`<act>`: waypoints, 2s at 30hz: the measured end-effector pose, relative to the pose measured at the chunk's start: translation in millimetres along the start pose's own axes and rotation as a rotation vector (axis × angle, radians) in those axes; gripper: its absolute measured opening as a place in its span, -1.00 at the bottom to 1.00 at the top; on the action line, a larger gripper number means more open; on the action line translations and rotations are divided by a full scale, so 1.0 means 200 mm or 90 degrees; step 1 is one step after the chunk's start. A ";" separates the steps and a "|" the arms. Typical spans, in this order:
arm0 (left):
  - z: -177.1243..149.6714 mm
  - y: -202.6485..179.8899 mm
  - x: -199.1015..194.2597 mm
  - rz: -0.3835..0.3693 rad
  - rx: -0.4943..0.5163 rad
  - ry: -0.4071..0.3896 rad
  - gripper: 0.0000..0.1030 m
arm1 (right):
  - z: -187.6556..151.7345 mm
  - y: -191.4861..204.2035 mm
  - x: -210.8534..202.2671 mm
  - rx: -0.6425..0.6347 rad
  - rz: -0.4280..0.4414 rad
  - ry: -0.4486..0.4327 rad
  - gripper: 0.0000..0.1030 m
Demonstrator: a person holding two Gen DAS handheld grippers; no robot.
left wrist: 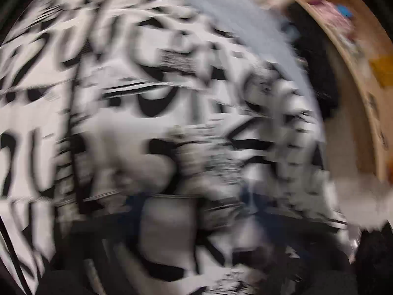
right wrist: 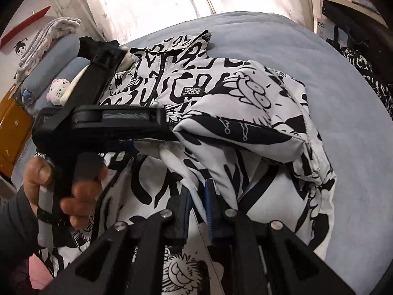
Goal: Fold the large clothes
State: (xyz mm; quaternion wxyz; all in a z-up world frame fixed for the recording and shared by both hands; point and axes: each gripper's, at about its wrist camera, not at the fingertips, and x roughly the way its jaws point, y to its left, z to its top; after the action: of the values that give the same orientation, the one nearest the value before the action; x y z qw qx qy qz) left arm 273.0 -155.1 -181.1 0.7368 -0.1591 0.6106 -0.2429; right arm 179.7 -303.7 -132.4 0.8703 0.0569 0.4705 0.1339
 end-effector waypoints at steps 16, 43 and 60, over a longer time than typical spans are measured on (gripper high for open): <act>0.16 -0.29 -0.38 0.084 0.107 -0.141 -0.91 | 0.05 -0.38 -0.25 0.058 -0.068 -0.071 0.18; 0.18 0.61 -0.36 0.229 -0.061 -0.186 -0.76 | 0.10 -0.63 0.14 0.157 -0.103 0.042 -0.34; 0.40 0.56 -0.29 0.256 0.008 -0.145 -0.52 | 0.65 -1.06 0.49 0.345 0.020 0.029 0.15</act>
State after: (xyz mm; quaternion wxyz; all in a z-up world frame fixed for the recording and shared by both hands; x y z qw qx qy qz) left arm 361.4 -33.9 -176.8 0.8354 -0.0562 0.5415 -0.0757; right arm 376.4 -474.9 -186.8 0.8107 0.2916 0.5074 0.0177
